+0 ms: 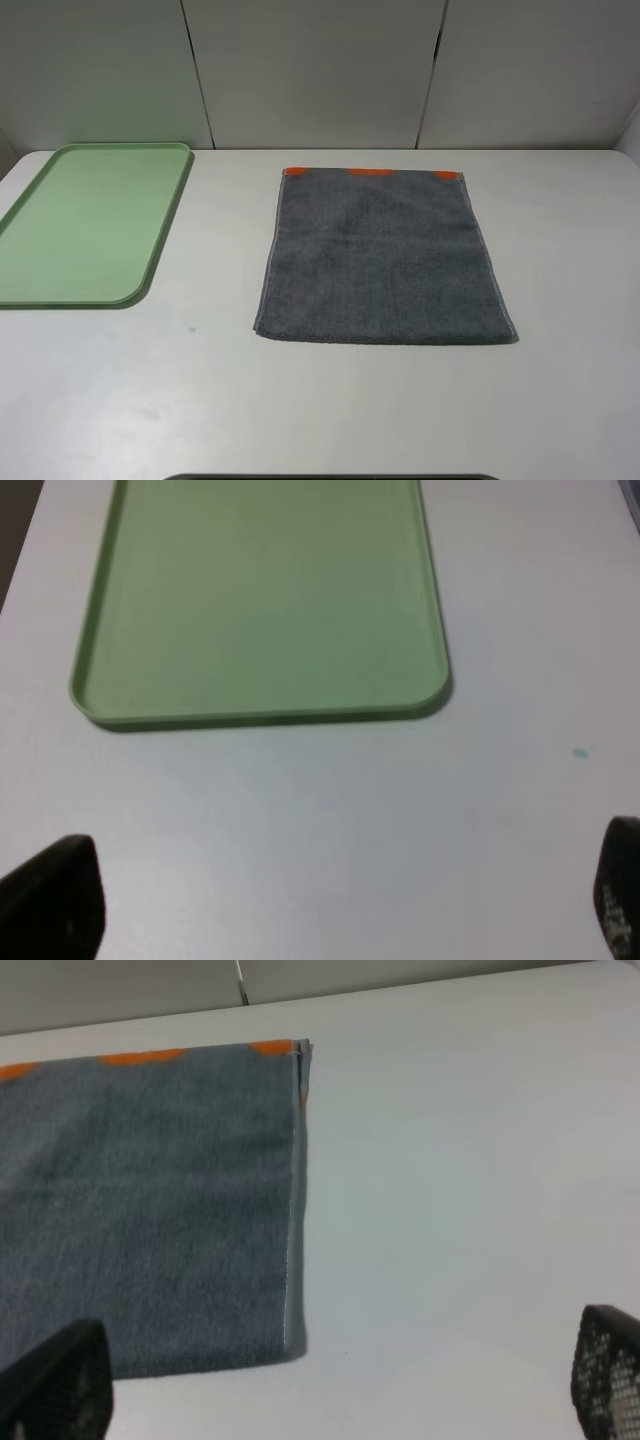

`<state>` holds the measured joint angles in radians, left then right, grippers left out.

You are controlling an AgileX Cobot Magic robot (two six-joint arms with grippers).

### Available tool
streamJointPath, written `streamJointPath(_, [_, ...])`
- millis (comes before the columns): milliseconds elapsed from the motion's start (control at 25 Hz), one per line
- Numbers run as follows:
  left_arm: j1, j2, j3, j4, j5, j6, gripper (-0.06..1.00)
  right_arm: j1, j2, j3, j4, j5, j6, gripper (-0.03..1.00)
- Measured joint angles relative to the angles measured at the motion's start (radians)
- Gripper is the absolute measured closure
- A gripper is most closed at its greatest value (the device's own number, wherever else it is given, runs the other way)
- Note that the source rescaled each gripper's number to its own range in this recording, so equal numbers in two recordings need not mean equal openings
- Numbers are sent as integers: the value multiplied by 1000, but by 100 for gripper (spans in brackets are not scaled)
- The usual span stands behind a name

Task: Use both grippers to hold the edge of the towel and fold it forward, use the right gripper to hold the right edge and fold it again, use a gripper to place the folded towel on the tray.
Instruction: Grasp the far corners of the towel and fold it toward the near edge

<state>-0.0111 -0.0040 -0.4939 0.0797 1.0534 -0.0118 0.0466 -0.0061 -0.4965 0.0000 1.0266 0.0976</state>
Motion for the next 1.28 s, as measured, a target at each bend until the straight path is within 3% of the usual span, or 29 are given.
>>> streamJointPath(1280, [0, 0, 0, 17, 0, 0, -4, 0, 0, 0, 0, 0, 0, -3])
